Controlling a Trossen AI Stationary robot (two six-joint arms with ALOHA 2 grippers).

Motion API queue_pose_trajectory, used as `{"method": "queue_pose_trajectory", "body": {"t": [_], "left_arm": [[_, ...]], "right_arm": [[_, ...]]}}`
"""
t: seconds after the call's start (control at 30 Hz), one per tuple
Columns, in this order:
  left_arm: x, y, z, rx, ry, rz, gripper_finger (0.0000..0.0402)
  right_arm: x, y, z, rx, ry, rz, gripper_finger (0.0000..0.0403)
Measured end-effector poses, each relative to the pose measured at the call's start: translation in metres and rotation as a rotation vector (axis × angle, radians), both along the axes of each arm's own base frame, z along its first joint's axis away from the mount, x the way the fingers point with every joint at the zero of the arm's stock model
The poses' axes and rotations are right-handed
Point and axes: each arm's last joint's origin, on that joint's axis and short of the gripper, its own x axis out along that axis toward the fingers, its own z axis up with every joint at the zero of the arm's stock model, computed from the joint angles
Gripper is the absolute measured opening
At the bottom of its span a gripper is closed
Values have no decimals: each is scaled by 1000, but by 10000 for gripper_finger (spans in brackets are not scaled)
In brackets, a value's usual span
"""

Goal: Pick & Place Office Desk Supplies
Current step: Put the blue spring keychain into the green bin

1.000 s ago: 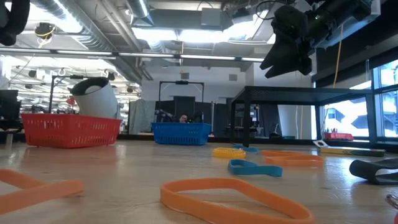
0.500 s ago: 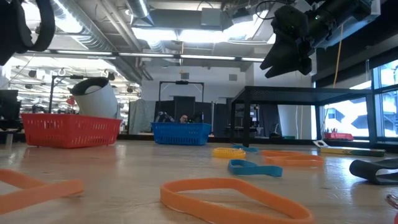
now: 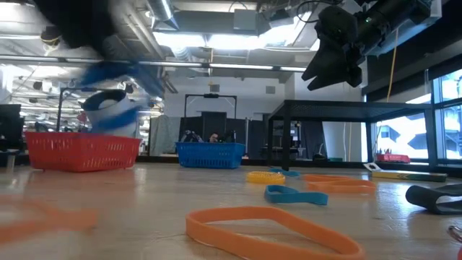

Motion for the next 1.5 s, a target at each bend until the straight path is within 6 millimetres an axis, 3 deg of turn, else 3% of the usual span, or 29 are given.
{"method": "queue_pose_trajectory", "body": {"t": [0.47,0.77,0.93,1.13,1.33,1.5], "left_arm": [[29,71,114,229,-505,-63,4],[33,95,157,297,-735,-83,6],[31,99,162,283,-756,-55,6],[30,105,156,129,-716,67,7],[14,118,134,-94,-430,123,7],[-18,126,120,-251,-81,184,8]], "right_arm": [[3,0,4,5,-49,2,195],[3,0,4,12,-48,13,194],[3,0,3,10,-46,14,194],[3,0,3,10,-45,14,194],[3,0,3,8,-45,12,194],[3,0,3,4,-46,7,194]]}}
